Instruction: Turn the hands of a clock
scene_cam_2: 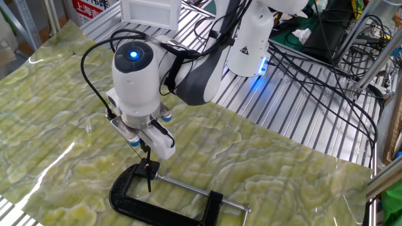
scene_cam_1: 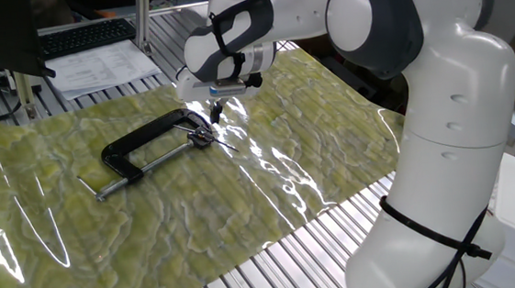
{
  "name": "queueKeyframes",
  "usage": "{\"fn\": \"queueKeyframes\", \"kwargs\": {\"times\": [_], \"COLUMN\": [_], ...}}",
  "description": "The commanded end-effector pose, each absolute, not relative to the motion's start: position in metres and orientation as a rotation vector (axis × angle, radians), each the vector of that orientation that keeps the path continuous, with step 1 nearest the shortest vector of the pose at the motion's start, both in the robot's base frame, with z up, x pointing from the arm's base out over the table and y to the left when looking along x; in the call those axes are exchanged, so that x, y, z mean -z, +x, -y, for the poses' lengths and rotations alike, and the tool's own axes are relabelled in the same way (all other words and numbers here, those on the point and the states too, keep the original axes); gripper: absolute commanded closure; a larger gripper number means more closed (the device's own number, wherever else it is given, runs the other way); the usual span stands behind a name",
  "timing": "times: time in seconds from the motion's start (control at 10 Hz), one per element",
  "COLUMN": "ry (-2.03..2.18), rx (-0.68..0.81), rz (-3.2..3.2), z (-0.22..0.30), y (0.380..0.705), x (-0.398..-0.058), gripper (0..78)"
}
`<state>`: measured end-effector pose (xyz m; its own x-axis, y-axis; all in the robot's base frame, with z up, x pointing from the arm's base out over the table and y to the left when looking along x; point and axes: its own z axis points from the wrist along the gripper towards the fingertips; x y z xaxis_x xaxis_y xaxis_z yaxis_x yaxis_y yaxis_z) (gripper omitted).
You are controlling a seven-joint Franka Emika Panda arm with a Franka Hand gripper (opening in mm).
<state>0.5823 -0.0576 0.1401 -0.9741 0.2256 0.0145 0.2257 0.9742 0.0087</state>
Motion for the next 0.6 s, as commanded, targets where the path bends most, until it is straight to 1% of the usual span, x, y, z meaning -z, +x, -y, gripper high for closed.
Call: {"fn": "queueKeyframes", "kwargs": {"times": [0.1, 0.4, 0.6], "ry": [-0.613, -0.515, -0.492], "rx": [-0.001, 0.014, 0.015], "rz": [3.033, 3.063, 3.073], "z": [0.06, 0.105, 0.119], "y": [0.583, 0.576, 0.577], "x": [-0.14, -0.117, -0.113], "gripper": [77.6, 77.6, 77.6]}}
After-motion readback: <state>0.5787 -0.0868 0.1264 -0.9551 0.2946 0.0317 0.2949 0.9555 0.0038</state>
